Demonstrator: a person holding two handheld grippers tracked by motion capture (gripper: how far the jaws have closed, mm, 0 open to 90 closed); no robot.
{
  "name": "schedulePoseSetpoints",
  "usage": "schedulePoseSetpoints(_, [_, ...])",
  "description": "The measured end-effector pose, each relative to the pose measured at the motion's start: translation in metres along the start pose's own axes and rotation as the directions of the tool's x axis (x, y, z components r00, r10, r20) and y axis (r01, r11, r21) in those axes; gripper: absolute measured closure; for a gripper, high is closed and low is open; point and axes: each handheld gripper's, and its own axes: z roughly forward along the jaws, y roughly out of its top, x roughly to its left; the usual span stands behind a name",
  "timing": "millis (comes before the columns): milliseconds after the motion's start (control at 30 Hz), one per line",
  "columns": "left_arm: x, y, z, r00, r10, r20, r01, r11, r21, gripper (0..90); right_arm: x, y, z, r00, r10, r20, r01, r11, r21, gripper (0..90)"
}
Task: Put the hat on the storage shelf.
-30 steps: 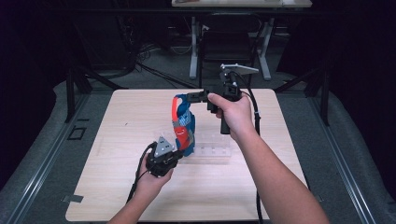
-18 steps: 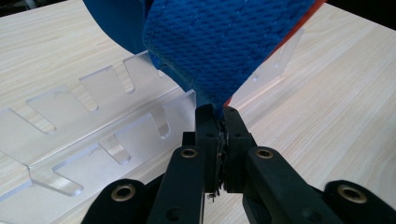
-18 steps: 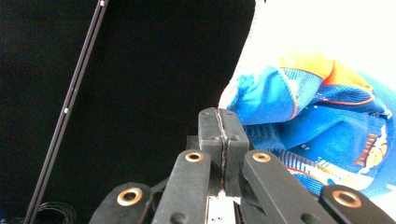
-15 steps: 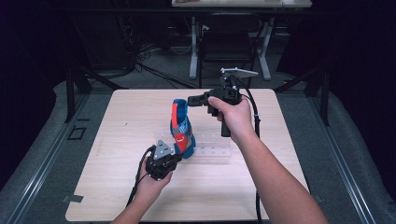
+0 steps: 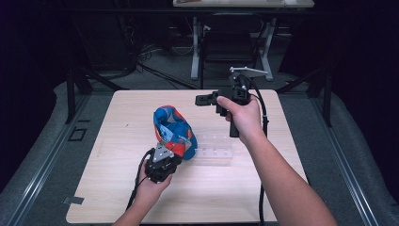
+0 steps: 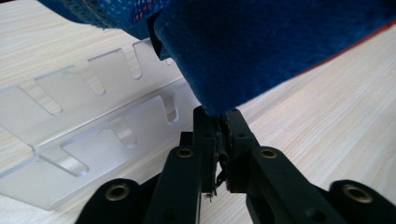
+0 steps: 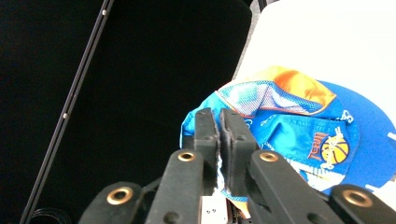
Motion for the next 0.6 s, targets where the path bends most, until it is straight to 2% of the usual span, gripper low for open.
schedulePoseSetpoints(167, [0.001, -0.005, -0.002, 0.9998, 0.004, -0.017, -0.004, 1.0, -0.001, 78.4, -0.002, 0.0, -0.006, 0.9999, -0.006, 0.015, 0.006, 1.0, -0.005, 84.2])
schedulePoseSetpoints(233, [0.005, -0.01, -0.006, 0.9997, -0.018, -0.016, 0.018, 0.9998, -0.012, 69.1, -0.002, 0.0, -0.009, 0.9997, -0.005, 0.022, 0.005, 1.0, -0.011, 84.2])
schedulePoseSetpoints(300, [0.006, -0.012, -0.008, 0.9997, -0.015, -0.022, 0.014, 0.9998, -0.012, 66.0, -0.003, 0.0, -0.01, 0.9997, -0.007, 0.025, 0.007, 1.0, -0.012, 84.2])
schedulePoseSetpoints(367, [0.009, -0.018, -0.011, 0.9991, -0.033, -0.025, 0.032, 0.9993, -0.017, 62.5, -0.003, -0.002, -0.013, 0.9992, -0.015, 0.037, 0.016, 1.0, -0.009, 84.2])
schedulePoseSetpoints(567, [0.018, -0.03, -0.02, 0.9981, -0.048, -0.038, 0.048, 0.9987, -0.016, 57.7, -0.002, -0.004, -0.017, 0.9974, -0.036, 0.062, 0.037, 0.999, -0.016, 83.4])
schedulePoseSetpoints(600, [0.019, -0.033, -0.023, 0.998, -0.05, -0.039, 0.049, 0.9986, -0.02, 57.1, -0.002, -0.005, -0.02, 0.9942, -0.061, 0.089, 0.062, 0.998, -0.014, 82.8])
